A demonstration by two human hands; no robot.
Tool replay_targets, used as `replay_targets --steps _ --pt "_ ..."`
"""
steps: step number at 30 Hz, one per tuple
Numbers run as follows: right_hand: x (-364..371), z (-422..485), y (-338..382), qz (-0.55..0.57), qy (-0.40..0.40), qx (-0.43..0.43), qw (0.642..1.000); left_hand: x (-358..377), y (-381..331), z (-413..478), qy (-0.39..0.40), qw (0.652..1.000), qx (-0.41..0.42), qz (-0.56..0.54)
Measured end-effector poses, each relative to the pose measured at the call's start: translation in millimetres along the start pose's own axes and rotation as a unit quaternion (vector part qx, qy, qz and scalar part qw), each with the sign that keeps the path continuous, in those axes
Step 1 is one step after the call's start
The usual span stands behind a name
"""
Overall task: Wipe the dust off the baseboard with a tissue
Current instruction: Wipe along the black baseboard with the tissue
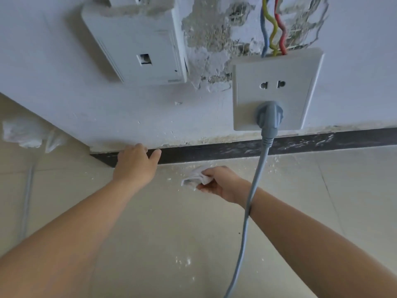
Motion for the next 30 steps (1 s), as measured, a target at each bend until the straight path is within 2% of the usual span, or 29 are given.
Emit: replay_targets --steps 3,5,10,14,17,19,20,22,24,26,30 --pt "24.1 12.9 10.3 0.134 0.108 0.011 0.985 5.6 -8.6 1.0 -0.008 0.999 0.002 0.040" --pt "32.5 16.5 19.0 0.184 0.123 0.003 0.975 10.0 -13.9 3.3 -0.010 0.998 -0.002 0.064" --pt "29.1 4.6 26.7 0.233 0.107 -0.022 0.966 15.9 -21.9 6.0 -0.031 0.998 -0.036 0.039" --pt "-14.0 -10.8 24.3 0.308 0.094 -0.070 0.944 17.3 -28.1 4.3 -0.050 0.997 -0.051 0.023" --pt "-55.8 -20.1 13.5 0.423 0.049 -0.134 0.895 19.9 -28.6 5.9 -0.056 0.997 -0.060 0.005" --pt "-83.3 -12.3 0.4 0.511 -0.023 -0.113 0.852 20.9 -28.0 6.6 -0.062 0.996 -0.065 -0.009" --pt "-89.5 -11.7 -3.8 0.494 -0.057 -0.094 0.863 21.1 -27.9 6.6 -0.066 0.995 -0.067 -0.015" --pt "-78.0 -11.0 -2.7 0.368 -0.076 -0.061 0.925 21.8 -27.5 6.8 -0.070 0.995 -0.073 -0.025" --pt "-48.0 -6.5 0.8 0.266 -0.027 -0.038 0.963 22.7 -26.6 7.2 -0.072 0.994 -0.079 -0.034" --pt "-22.5 -5.2 7.1 0.240 0.015 -0.015 0.970 23.3 -25.3 8.4 -0.073 0.993 -0.084 -0.045" --pt "-19.0 -5.0 22.9 0.266 0.024 -0.026 0.963 22.8 -21.0 11.9 -0.072 0.992 -0.091 -0.055"
Point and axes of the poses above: each hand's wrist, its own z-axis towards the middle knuckle, its own x-axis out of the palm, y = z × x, the point moved 4 cm from there along z, towards the middle knuckle, and after that the axes turned 13 degrees about x, right-handed, at the moved point
